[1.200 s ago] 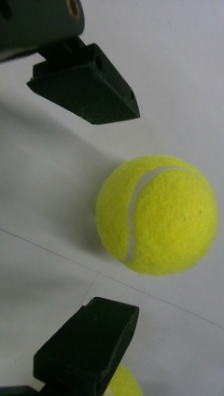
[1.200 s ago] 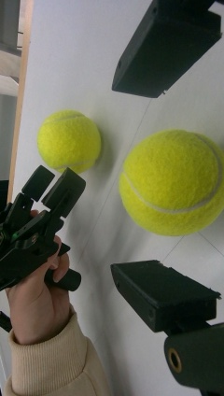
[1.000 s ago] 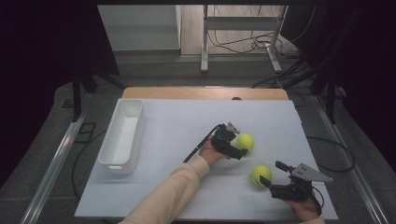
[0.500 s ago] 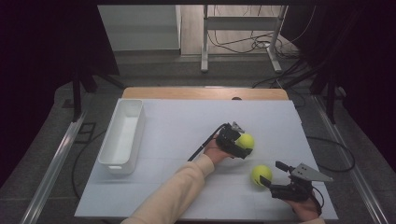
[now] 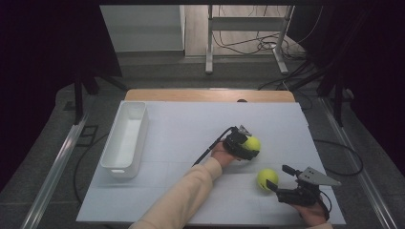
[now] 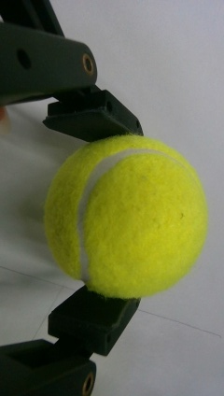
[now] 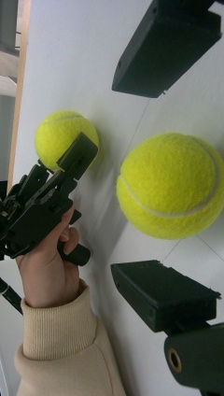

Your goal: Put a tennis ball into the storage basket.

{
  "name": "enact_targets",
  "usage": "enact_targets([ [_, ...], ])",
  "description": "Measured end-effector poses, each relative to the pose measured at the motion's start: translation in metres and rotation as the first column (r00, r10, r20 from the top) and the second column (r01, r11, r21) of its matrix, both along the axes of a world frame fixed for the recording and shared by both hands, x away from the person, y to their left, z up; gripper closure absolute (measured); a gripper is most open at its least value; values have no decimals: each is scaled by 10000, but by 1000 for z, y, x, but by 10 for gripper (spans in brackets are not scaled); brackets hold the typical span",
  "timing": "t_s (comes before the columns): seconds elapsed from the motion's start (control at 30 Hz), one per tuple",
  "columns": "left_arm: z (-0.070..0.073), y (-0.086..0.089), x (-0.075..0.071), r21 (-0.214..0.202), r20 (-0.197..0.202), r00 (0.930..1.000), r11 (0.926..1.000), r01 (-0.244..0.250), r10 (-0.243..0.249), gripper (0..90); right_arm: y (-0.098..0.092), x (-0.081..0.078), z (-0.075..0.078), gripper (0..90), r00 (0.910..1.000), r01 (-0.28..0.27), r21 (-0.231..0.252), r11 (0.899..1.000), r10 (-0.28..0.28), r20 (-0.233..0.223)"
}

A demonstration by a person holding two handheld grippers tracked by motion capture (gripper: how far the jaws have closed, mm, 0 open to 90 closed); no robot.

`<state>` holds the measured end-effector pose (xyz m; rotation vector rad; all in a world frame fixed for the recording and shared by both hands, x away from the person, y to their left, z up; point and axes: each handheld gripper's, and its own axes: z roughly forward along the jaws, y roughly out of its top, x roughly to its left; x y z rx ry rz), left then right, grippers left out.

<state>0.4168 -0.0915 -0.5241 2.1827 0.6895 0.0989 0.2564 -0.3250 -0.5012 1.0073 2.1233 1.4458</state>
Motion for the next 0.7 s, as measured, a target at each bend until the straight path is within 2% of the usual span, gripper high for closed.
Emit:
enact_targets([
  [0.27, 11, 11, -3, -136, -27, 9995, 9994, -328, 327, 270, 0, 0, 0, 116, 10000, 43, 5, 10000, -43, 11],
  [0.43, 19, 22, -11, -414, 69, 9995, 9986, -314, 317, 270, 0, 0, 0, 116, 10000, 78, -4, 10000, -78, -19],
  [0.7, 33, 43, -23, -606, 284, 9981, 9968, -530, 548, 269, 1, 0, 0, 116, 10000, 57, -23, 10000, -57, 6],
])
